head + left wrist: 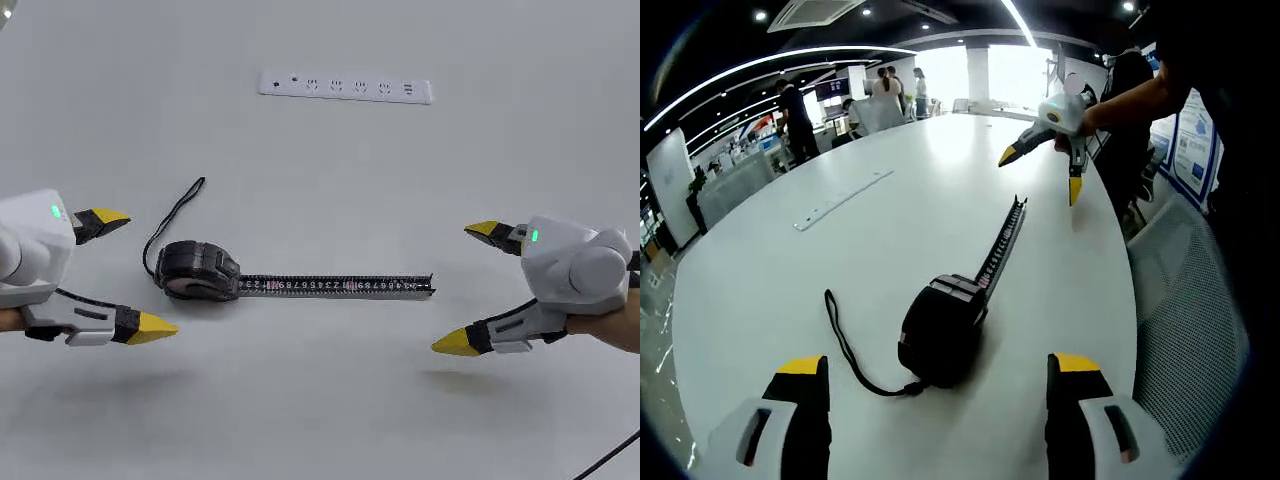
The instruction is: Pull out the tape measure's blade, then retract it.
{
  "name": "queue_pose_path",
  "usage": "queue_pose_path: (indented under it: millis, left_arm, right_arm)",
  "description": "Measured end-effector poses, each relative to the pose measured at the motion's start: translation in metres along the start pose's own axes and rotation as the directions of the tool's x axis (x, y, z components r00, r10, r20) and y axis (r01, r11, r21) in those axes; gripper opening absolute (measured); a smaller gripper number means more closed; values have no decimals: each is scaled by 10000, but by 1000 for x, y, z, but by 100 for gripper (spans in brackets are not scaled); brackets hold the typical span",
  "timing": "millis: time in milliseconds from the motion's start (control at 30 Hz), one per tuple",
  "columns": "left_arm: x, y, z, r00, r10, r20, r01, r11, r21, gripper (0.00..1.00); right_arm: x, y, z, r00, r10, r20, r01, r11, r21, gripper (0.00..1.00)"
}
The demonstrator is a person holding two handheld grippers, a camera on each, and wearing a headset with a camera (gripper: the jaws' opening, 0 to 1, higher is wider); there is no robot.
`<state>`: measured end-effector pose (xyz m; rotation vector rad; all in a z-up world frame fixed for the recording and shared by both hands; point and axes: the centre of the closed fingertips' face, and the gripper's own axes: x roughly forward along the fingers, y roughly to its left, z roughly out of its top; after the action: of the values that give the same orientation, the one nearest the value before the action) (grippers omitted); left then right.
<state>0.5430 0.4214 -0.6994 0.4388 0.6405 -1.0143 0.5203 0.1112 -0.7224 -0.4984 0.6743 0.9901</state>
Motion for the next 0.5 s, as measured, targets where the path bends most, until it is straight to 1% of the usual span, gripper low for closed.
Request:
queue_pose_path:
  millis: [33,67,100,133,167,233,300,333,367,400,467,500]
  left_arm:
    - [-1,0,0,10000,63,71,-63,9999,-91,88]
    - [-3,-1,1,9997,159,182,-155,9997,-212,88]
    - [-5,-1,1,9995,225,227,-219,9994,-278,89]
    - [-6,-2,1,9991,330,275,-319,9987,-386,90]
    - [-8,-2,2,9983,450,383,-428,9975,-568,90]
    - [-10,-3,4,9968,584,537,-535,9947,-874,91]
    - [-13,-4,3,9945,815,661,-728,9895,-1251,92]
    - [-14,-6,5,9922,944,819,-812,9851,-1515,93]
    - [-15,-8,6,9905,1003,939,-839,9828,-1647,94]
    - [-16,-9,6,9899,1036,964,-864,9819,-1683,95]
    - [-18,-14,4,9886,1176,945,-988,9780,-1840,97]
    - [-19,-16,3,9876,1230,974,-1021,9754,-1956,98]
  right_arm:
    - [-1,1,1,10000,-2,96,0,9999,168,100]
    - [-3,2,2,9999,-84,119,81,9997,226,100]
    - [-3,2,2,9997,-198,120,196,9996,215,100]
    - [-5,4,2,9996,-230,147,225,9991,352,100]
    - [-6,4,3,9991,-364,199,353,9978,560,100]
    - [-8,7,5,9986,-441,292,422,9971,629,100]
    - [-9,10,6,9973,-608,420,570,9946,864,100]
    - [-9,11,7,9963,-713,478,664,9930,981,100]
    - [-10,13,7,9957,-781,491,727,9919,1040,100]
    - [-10,14,8,9952,-847,484,788,9905,1123,100]
    - [-12,18,10,9926,-1068,570,977,9847,1446,100]
    - [-13,17,10,9895,-1304,630,1175,9770,1782,100]
